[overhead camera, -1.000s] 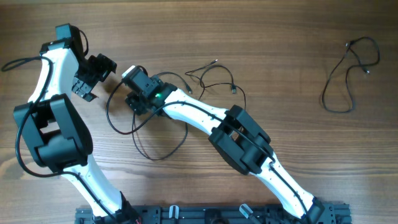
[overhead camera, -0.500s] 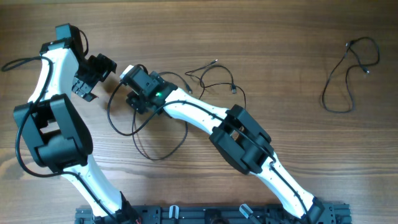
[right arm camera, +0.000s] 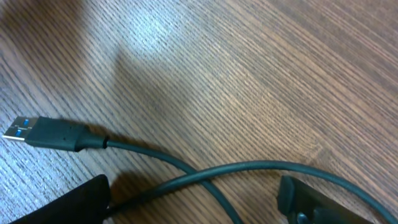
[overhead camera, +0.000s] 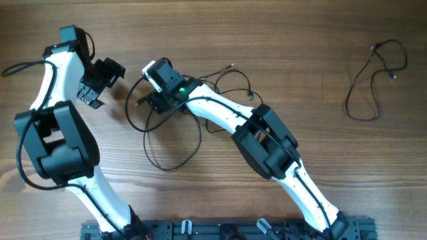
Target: Untangle cables
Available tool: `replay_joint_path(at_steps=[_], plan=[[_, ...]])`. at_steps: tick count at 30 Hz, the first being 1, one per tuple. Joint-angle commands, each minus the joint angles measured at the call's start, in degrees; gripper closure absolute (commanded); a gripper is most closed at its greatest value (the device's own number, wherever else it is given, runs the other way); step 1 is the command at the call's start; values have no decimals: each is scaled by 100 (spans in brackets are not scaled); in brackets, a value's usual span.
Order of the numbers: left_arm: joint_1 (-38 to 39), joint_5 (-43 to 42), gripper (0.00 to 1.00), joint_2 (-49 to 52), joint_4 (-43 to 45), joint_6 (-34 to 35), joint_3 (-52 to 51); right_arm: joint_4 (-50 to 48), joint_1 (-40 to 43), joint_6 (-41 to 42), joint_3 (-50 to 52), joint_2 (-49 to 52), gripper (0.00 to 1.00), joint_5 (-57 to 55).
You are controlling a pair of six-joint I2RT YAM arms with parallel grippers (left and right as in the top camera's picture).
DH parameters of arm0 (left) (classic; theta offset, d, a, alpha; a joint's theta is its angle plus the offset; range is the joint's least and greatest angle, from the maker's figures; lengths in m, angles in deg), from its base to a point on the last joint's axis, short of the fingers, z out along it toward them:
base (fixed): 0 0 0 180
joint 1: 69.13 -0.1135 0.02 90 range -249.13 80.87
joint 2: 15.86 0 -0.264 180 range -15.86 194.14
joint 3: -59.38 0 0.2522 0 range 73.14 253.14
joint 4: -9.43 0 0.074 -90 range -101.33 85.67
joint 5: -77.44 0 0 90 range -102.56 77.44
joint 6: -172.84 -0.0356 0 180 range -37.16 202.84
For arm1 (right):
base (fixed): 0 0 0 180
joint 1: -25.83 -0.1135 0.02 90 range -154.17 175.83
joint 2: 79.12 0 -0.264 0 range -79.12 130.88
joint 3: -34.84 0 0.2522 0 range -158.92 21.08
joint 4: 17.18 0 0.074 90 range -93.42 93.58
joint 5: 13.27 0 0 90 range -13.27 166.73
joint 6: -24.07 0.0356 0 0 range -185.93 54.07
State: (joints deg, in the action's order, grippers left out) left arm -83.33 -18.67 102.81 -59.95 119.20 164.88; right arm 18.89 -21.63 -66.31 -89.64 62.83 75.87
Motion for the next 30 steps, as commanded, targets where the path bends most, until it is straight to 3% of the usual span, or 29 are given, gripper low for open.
replay_joint_path(at_steps=[1,4,11,15,21,25,30], plan=[[20,-48,0,17,11,76,-59,461,-26,83,136,-74,29,328],[20,-48,0,17,11,76,-59,903,-31,85,136,-74,46,896],[20,-48,0,17,11,76,-59,1880,33,208,129,-76,53,1086],[20,-48,0,17,11,76,-59,2463,85,210,33,-83,41,1091],[20,-50,0,17,11,76,-59,3069,83,407,-221,-83,40,1086],[20,-50,0,17,11,76,-59,3152,83,538,-219,-81,39,1086],[20,-50,0,17,13,76,-59,2653,83,1176,-219,-81,31,1554]])
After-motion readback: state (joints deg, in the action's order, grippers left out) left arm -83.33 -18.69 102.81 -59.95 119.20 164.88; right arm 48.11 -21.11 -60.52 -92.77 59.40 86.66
